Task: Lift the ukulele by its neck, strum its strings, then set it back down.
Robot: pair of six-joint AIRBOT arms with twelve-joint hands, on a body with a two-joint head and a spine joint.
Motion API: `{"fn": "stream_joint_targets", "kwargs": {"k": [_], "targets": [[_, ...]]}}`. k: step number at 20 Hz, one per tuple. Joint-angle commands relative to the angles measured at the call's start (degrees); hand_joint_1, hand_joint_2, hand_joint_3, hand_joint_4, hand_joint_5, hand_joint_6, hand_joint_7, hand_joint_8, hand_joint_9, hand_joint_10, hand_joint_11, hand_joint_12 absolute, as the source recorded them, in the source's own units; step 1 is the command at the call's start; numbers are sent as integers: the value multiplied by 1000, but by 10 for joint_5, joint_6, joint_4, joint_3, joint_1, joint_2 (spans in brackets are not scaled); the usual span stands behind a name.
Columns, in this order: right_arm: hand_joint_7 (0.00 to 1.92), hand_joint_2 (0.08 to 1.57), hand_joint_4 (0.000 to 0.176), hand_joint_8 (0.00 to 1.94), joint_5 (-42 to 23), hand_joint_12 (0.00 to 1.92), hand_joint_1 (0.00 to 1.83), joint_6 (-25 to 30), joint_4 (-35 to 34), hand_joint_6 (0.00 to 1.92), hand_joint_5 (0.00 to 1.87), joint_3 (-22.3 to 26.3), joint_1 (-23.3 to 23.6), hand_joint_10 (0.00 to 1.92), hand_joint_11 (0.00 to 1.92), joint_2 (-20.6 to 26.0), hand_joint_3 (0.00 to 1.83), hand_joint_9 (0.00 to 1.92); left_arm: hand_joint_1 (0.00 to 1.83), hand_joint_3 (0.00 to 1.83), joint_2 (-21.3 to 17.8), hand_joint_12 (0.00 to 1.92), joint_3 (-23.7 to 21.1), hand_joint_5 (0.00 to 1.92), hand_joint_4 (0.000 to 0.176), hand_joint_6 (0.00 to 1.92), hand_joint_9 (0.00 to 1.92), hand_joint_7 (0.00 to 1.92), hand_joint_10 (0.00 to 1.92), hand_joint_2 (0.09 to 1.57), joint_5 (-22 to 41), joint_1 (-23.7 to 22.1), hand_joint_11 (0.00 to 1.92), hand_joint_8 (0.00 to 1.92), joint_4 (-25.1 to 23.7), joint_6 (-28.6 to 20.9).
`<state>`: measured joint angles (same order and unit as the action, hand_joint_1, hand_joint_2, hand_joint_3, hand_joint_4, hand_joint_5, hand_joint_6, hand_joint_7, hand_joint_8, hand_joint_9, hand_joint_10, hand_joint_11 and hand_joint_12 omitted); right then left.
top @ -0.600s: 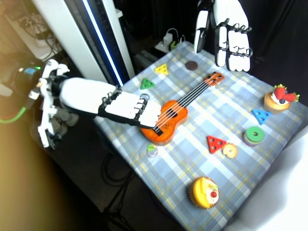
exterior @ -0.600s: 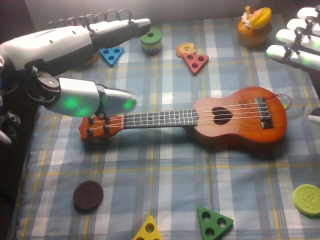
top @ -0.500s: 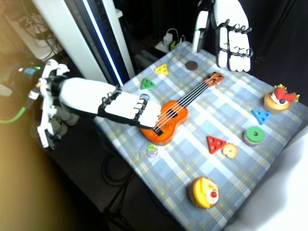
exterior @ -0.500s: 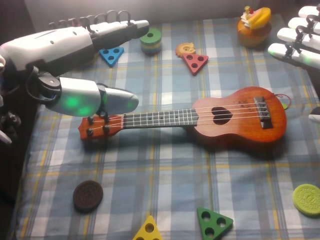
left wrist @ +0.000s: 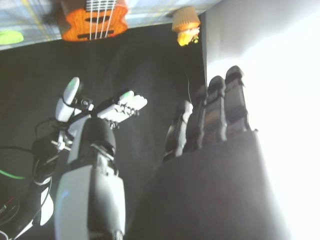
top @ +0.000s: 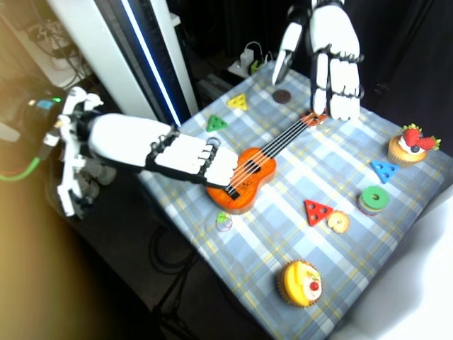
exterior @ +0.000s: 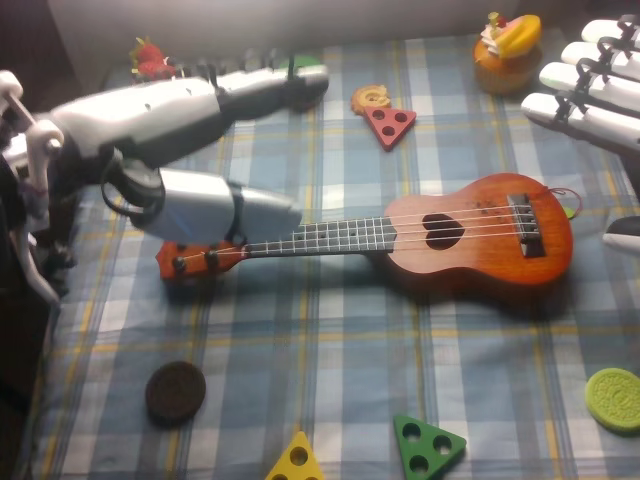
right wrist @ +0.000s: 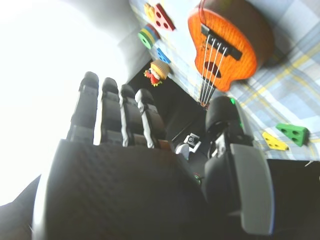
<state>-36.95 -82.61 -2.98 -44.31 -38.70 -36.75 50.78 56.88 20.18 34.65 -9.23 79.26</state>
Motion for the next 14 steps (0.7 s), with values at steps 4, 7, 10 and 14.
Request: {"fn": "stream_joint_targets", "kwargs": {"k": [4,7,10,14], "targets": [[0,1309,0,0,-69,0,406,-3,-9,0,0,-3,9,0,0,0,8,0,663,0,20,1,18,2,88,0,13,32,5,1102,22,-1,2,9,13,-3],[0,1317,0,0,-69,0,420,-3,-11,0,0,-4,9,0,0,0,7,0,777,0,36,583,33,79,87,14,122,142,32,1021,-8,5,1,14,13,-3],[0,1315,0,0,-69,0,400,-3,-12,0,0,-4,9,0,0,0,2,0,880,0,54,592,48,141,70,21,161,190,49,1002,-37,12,0,17,13,-2],[0,1320,0,0,-69,0,400,-3,-13,0,0,-4,9,0,0,0,2,0,934,0,70,1216,51,314,28,17,46,339,780,1039,-46,33,0,64,96,90]]}}
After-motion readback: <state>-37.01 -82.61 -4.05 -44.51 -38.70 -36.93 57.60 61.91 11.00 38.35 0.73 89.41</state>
